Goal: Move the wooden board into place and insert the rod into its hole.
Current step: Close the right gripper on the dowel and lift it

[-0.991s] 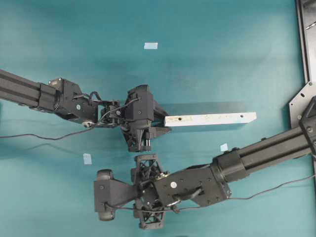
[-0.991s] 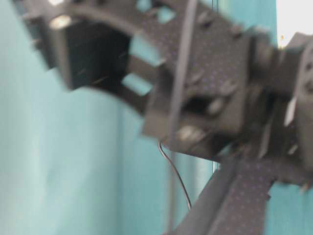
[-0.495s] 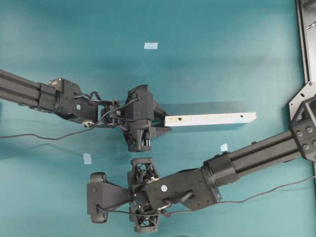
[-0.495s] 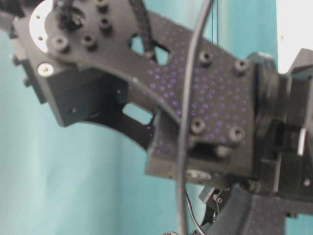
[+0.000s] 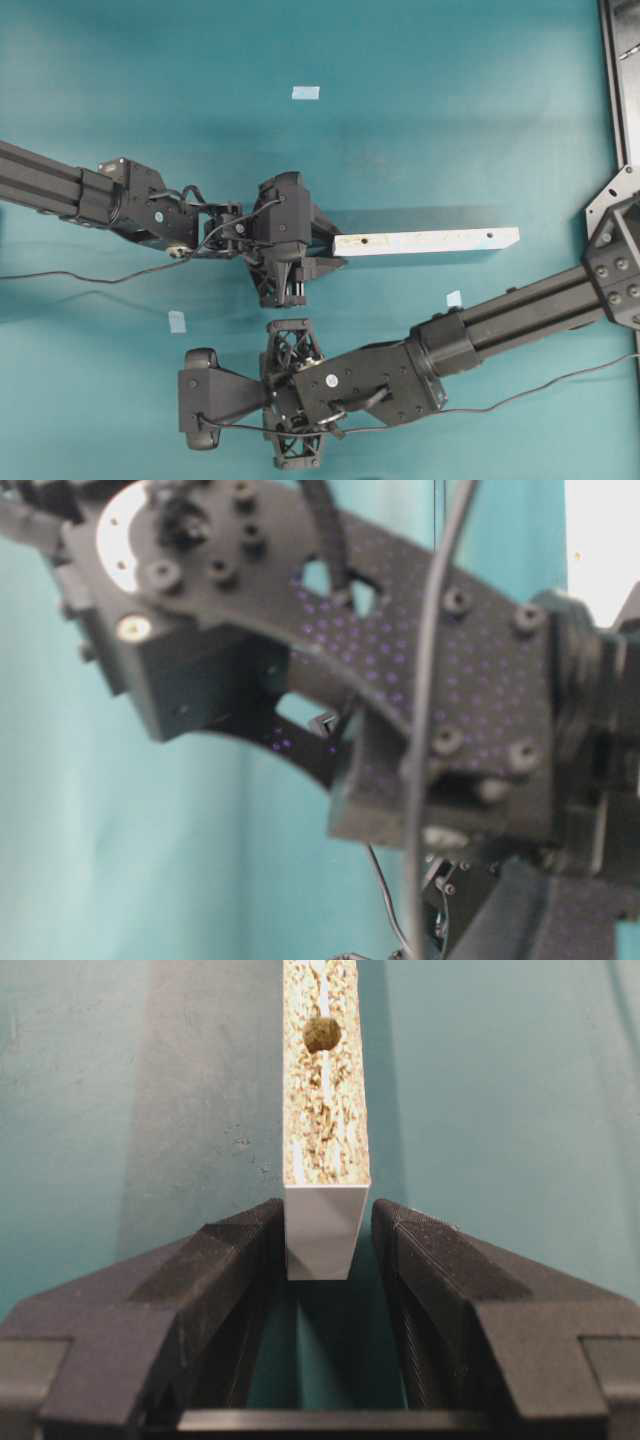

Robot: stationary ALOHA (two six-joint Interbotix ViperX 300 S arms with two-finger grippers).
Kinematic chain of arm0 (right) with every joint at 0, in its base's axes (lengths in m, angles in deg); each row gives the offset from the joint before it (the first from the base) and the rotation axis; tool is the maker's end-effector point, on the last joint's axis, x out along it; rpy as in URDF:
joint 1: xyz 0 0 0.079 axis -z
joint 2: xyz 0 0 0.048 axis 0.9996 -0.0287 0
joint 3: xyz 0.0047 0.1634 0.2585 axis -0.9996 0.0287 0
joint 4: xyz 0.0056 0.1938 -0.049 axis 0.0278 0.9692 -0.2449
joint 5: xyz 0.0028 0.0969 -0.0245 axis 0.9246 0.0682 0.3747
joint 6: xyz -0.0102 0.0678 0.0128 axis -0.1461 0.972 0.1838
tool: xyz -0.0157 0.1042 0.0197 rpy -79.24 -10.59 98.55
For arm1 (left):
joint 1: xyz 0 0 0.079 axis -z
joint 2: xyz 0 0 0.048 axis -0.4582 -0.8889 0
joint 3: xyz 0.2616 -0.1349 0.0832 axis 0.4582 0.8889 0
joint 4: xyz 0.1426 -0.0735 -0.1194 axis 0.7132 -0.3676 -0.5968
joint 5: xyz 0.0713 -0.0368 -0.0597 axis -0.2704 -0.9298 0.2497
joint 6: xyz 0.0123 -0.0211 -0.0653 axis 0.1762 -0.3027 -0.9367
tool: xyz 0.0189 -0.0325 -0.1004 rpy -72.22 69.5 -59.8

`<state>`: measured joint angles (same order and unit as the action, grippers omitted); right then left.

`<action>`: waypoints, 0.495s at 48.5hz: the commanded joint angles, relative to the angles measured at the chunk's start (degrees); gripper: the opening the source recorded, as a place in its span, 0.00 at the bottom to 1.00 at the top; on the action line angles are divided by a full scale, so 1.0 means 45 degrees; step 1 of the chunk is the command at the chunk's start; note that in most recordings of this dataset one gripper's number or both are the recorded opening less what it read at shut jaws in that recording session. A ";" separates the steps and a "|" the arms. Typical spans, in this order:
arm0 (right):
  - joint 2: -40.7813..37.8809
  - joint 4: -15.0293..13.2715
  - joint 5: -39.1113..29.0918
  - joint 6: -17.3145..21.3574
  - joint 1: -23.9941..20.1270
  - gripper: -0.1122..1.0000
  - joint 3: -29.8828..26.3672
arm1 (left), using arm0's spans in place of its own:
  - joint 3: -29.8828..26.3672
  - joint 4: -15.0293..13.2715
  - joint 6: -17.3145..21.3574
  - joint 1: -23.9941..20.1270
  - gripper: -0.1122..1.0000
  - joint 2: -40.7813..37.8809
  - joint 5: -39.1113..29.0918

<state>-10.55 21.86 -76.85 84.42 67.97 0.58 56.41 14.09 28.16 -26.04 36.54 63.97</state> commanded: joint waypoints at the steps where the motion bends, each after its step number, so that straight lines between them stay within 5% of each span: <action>1: 0.0254 -0.0039 0.0098 0.0000 0.0020 0.43 -0.0020 | -0.0117 0.0000 -0.0020 -0.0039 0.53 0.0117 0.0020; 24: 0.0254 -0.0410 0.0117 0.0039 0.0020 0.38 0.0137 | -0.0117 0.0020 -0.0020 -0.0020 0.53 0.0117 0.0020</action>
<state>-10.46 20.89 -76.41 84.51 67.88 1.20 56.41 14.09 28.16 -26.04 36.54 64.06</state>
